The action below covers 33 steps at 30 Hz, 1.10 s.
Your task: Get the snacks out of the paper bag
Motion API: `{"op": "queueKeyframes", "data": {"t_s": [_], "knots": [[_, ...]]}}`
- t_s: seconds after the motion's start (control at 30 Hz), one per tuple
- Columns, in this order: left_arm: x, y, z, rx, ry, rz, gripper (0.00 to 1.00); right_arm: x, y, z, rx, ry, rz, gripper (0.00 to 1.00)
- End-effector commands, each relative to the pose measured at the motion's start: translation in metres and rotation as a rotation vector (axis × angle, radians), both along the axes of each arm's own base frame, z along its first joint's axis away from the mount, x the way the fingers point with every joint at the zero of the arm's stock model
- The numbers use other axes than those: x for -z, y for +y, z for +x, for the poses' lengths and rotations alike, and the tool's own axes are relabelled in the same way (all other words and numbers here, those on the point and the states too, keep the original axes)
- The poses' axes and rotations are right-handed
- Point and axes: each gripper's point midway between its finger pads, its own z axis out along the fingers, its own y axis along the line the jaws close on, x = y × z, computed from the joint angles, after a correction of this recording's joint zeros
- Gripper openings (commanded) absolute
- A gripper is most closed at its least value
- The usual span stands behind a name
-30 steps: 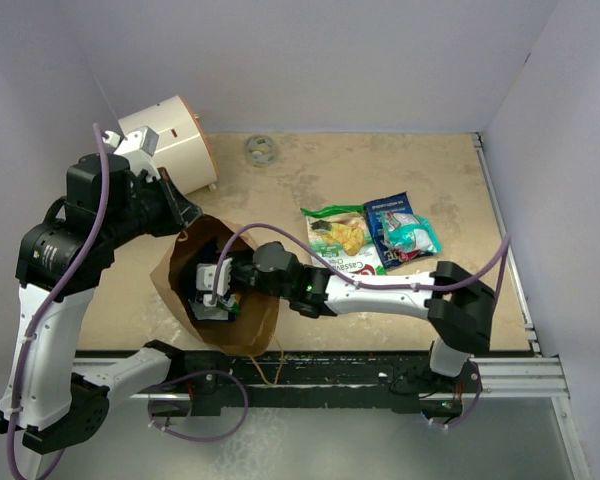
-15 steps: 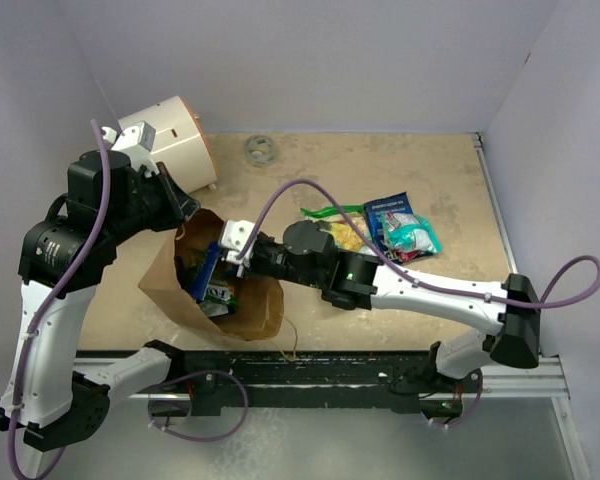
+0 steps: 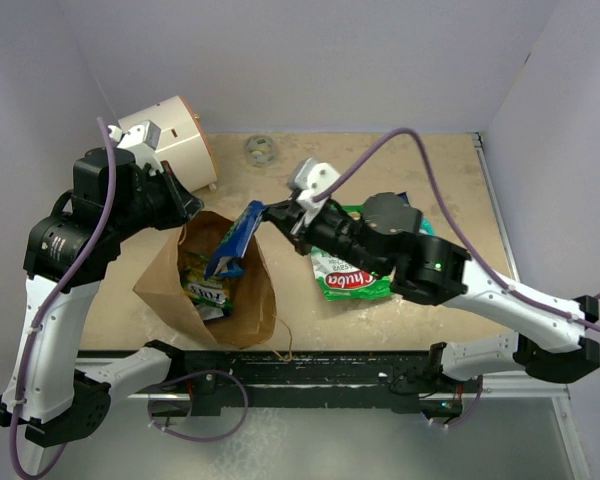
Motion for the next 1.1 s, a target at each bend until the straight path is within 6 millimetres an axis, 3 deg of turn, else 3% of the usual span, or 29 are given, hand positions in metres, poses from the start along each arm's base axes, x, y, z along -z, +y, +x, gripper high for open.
{"op": "queueKeyframes", "data": {"t_s": [0.0,0.1,0.2,0.3,0.43,0.53,0.7,0.9,1.07], "knots": [[-0.018,-0.008,0.005,0.019,-0.072,-0.055,0.00,-0.082,-0.064,0.011,0.191,-0.017,0.243,0.00],[-0.014,-0.006,0.001,0.013,-0.064,-0.057,0.00,-0.106,-0.102,0.021,0.335,-0.006,0.334,0.00],[-0.012,-0.003,-0.001,0.001,-0.059,-0.056,0.00,-0.113,-0.130,0.032,0.470,-0.025,0.340,0.00],[-0.014,0.000,-0.002,-0.016,-0.067,-0.054,0.00,-0.106,-0.154,0.043,0.622,-0.008,0.304,0.00],[-0.014,0.004,-0.002,-0.031,-0.077,-0.037,0.00,-0.080,-0.169,0.051,0.753,0.039,0.199,0.00],[-0.013,0.007,0.001,-0.035,-0.082,-0.011,0.00,-0.042,-0.167,0.055,0.806,0.085,0.074,0.00],[-0.018,0.010,0.011,-0.045,-0.095,0.031,0.00,0.046,-0.161,0.058,0.805,0.236,-0.098,0.00],[-0.026,0.001,0.020,-0.004,-0.103,0.034,0.00,0.142,-0.146,0.043,0.724,0.423,-0.277,0.00],[-0.021,-0.001,0.020,0.005,-0.090,0.037,0.00,0.201,-0.162,0.029,0.741,0.489,-0.517,0.00]]}}
